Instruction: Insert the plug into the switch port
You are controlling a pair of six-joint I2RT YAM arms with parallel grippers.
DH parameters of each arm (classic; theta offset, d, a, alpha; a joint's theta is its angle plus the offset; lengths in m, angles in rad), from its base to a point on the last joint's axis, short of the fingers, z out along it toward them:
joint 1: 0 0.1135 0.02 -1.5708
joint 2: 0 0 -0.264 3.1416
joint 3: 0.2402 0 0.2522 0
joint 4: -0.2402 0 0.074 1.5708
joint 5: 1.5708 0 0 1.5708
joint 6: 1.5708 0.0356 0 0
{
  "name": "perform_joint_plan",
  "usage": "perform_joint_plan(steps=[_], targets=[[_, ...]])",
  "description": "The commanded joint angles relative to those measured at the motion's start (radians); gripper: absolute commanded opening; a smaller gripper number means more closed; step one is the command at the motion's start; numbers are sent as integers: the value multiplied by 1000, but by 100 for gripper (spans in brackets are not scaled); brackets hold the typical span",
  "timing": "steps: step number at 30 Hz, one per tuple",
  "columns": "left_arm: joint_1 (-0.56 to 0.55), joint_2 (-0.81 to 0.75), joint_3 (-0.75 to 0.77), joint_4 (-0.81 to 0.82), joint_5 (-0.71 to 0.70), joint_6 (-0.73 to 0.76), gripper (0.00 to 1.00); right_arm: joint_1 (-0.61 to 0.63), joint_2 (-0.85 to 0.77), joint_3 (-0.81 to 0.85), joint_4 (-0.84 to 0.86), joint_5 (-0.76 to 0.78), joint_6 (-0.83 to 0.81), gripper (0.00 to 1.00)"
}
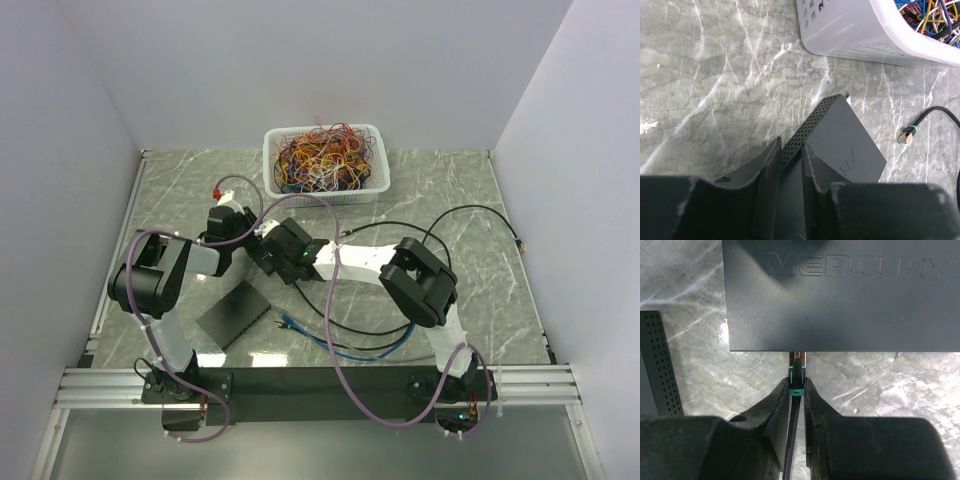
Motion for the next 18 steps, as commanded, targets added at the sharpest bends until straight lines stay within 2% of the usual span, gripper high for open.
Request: perform_joint_plan(steps=[1,6,10,12,18], targets=[[-62,35,-31,-175,107,-11,15,-16,-44,46,277,26,7,0],[-64,1,-40,-200,85,-13,18,-16,-56,31,269,8,38,0],[-64,-42,-54,-209,59,-22,23,-12,-105,-90,294,-10,73,1],[-64,-71,-68,-217,9,-22,28,-5,-142,-130,304,-13,90,9],[-64,-172,-16,-342,-114,3,39,7,-220,-216,318,-13,116,18]])
